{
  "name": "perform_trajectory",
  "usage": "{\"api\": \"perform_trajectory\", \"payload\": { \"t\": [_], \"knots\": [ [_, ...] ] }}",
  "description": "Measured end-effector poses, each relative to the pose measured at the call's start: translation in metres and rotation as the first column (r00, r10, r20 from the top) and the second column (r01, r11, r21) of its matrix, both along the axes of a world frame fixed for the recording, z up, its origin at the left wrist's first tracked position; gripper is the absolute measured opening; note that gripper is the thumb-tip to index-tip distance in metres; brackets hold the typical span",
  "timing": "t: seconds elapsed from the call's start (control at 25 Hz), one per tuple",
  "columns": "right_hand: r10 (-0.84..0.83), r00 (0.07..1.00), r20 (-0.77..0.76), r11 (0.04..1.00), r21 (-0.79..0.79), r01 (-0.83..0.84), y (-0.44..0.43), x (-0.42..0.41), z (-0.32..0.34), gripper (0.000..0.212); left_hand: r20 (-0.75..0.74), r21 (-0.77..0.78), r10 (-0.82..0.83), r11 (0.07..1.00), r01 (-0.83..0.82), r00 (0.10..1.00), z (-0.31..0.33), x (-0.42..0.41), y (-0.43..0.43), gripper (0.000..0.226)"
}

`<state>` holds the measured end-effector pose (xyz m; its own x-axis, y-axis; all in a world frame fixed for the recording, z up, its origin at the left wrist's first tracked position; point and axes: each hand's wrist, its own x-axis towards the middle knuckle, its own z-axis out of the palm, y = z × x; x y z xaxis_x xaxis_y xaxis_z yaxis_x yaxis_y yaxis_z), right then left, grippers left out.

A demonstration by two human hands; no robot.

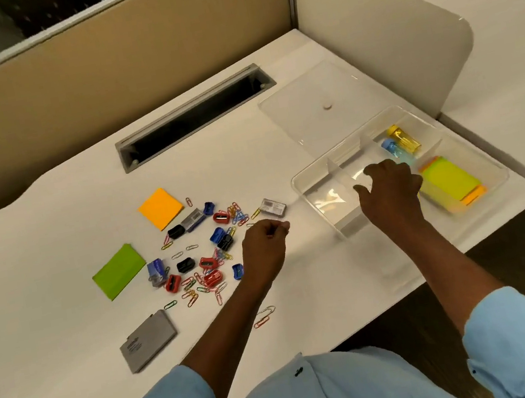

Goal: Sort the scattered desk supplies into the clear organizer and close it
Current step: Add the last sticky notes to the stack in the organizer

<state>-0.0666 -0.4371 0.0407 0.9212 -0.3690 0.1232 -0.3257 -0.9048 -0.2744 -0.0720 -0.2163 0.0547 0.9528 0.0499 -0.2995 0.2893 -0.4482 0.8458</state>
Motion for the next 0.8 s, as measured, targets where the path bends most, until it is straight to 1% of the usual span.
{"api": "perform_trajectory", "payload": {
  "t": [0.08,0.2,0.36,0.4,0.52,0.6,0.64,0.72,0.8],
  "knots": [
    [0.092,0.996,0.011,0.995,0.040,-0.092,0.036,0.007,0.001,0.034,-0.010,0.052,0.018,0.999,-0.017,1.000,-0.005,0.002,0.020,0.022],
    [0.221,0.975,0.034,0.972,0.073,-0.223,0.086,0.018,0.005,0.028,0.029,0.149,0.067,0.986,-0.071,0.997,-0.008,0.009,0.056,0.020],
    [0.386,0.917,0.097,0.894,0.206,-0.398,0.157,0.038,0.012,0.028,0.003,0.205,0.250,0.947,-0.246,0.968,-0.013,0.012,0.124,0.017],
    [0.423,0.902,0.086,0.876,0.218,-0.431,0.175,0.044,0.013,0.029,-0.006,0.231,0.276,0.936,-0.267,0.961,-0.015,0.011,0.142,0.017],
    [0.518,0.855,-0.020,0.837,0.217,-0.502,0.224,0.066,0.011,0.033,0.006,0.294,0.364,0.890,-0.349,0.932,-0.017,0.008,0.192,0.017],
    [0.583,0.813,-0.005,0.792,0.226,-0.567,0.250,0.078,0.009,0.030,0.014,0.335,0.435,0.846,-0.414,0.900,-0.018,0.011,0.224,0.019],
    [0.604,0.797,0.015,0.773,0.234,-0.590,0.262,0.084,0.008,0.027,0.013,0.378,0.461,0.819,-0.431,0.887,-0.019,0.015,0.240,0.021],
    [0.629,0.777,0.018,0.753,0.237,-0.615,0.283,0.097,0.005,0.026,-0.011,0.479,0.506,0.760,-0.439,0.863,-0.025,0.022,0.268,0.034],
    [0.638,0.769,-0.040,0.756,0.222,-0.616,0.301,0.113,0.000,0.030,-0.071,0.519,0.590,0.710,-0.475,0.804,-0.031,0.029,0.288,0.054]
  ]
}}
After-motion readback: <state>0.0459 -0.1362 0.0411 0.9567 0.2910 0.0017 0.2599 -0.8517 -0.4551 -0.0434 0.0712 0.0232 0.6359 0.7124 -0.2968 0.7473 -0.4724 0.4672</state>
